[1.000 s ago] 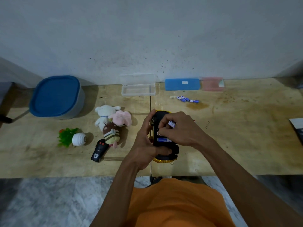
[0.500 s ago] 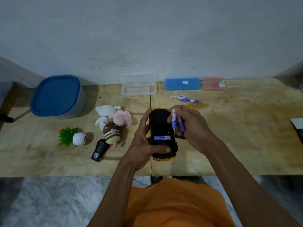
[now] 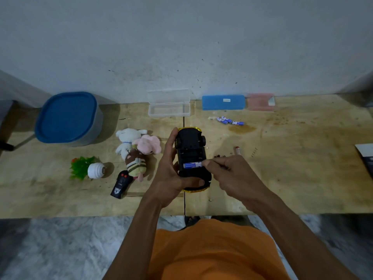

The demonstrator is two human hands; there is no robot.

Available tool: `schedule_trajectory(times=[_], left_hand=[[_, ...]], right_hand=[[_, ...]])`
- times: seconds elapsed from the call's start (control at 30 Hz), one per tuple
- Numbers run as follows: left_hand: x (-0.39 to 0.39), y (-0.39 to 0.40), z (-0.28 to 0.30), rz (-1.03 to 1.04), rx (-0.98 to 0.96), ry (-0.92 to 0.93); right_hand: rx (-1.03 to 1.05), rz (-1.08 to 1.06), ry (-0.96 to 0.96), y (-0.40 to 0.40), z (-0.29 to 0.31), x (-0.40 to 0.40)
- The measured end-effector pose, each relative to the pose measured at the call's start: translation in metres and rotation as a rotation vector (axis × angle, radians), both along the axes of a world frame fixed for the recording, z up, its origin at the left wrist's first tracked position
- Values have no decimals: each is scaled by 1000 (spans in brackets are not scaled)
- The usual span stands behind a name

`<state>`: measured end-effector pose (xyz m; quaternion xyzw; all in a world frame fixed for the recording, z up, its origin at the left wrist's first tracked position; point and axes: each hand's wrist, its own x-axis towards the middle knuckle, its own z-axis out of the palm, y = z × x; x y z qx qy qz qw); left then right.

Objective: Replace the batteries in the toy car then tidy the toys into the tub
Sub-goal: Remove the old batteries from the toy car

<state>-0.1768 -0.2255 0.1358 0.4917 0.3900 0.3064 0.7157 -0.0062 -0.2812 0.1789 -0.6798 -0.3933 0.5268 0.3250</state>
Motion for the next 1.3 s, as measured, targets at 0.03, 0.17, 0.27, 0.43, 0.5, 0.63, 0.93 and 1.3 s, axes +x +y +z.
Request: schedule_trajectory(times=[0.03, 0.17, 0.27, 0.43, 0.5, 0.63, 0.93, 1.3], left_hand=[[1, -1, 0, 3, 13, 4], [3, -2, -1, 17, 46, 9], [3, -4, -3, 23, 46, 16], [3, -7, -6, 52, 17, 26], [3, -6, -6, 59, 18, 23], [2, -4, -7, 59, 8, 11], [1, -5, -13, 60, -46, -14], [3, -2, -24, 30, -87, -6]], right_hand=[[-30, -25, 41, 0, 1, -1], [-167, -180, 275, 3, 2, -5], [-205, -272, 336, 3, 0, -8], [-201, -330, 357, 1, -7, -7], [-174, -343, 334, 1, -12, -9], [-89, -330, 266, 1, -20, -12], [129, -254, 18, 0, -28, -17], [165, -173, -41, 13, -35, -18]])
